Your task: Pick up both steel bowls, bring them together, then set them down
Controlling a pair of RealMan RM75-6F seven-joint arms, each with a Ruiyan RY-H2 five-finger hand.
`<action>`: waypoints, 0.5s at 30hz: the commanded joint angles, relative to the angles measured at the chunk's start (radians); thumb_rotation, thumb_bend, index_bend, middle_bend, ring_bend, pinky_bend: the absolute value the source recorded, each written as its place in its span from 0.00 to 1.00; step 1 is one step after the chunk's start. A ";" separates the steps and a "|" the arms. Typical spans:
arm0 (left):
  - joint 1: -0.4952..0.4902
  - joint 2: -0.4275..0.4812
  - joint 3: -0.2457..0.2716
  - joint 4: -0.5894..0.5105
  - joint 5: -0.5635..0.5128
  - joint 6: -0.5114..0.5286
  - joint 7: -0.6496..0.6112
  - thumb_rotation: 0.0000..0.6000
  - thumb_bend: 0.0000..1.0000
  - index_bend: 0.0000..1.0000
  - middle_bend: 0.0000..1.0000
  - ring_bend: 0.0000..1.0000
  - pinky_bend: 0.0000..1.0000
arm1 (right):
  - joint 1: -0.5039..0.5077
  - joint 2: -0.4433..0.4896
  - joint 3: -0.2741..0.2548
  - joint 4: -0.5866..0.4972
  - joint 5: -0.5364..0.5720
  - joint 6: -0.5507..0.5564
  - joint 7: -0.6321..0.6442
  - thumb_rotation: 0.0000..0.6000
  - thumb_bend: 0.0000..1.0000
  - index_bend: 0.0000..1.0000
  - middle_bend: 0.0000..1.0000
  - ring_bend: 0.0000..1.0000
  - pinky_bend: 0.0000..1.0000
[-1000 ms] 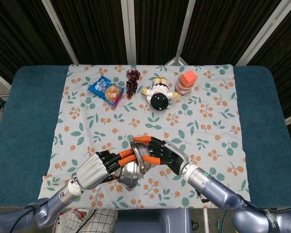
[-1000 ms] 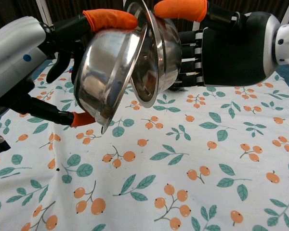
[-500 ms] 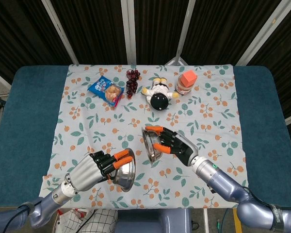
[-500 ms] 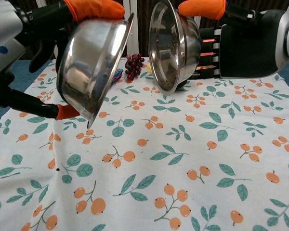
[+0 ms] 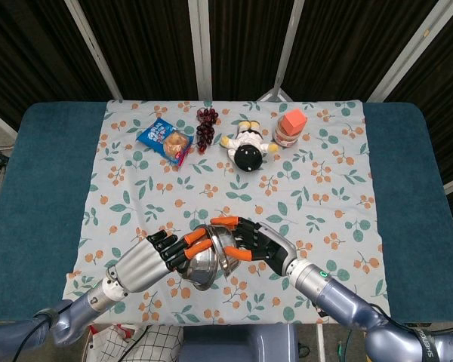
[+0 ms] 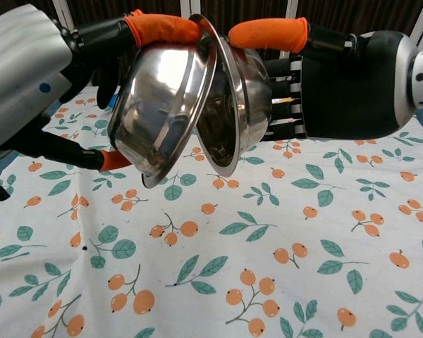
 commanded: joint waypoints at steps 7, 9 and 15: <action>-0.010 -0.020 0.002 0.001 -0.001 -0.010 0.015 1.00 0.64 0.55 0.70 0.63 0.79 | 0.010 -0.012 -0.017 -0.035 0.025 0.031 -0.048 1.00 0.36 0.84 0.78 0.85 1.00; -0.010 -0.022 0.006 0.001 0.002 -0.009 0.020 1.00 0.64 0.56 0.70 0.63 0.79 | 0.009 -0.011 -0.014 -0.038 0.032 0.038 -0.053 1.00 0.36 0.84 0.78 0.85 1.00; -0.008 -0.014 0.011 -0.004 0.007 0.001 0.030 1.00 0.64 0.56 0.70 0.63 0.79 | -0.001 0.003 0.004 -0.034 0.047 0.047 -0.049 1.00 0.36 0.84 0.78 0.85 1.00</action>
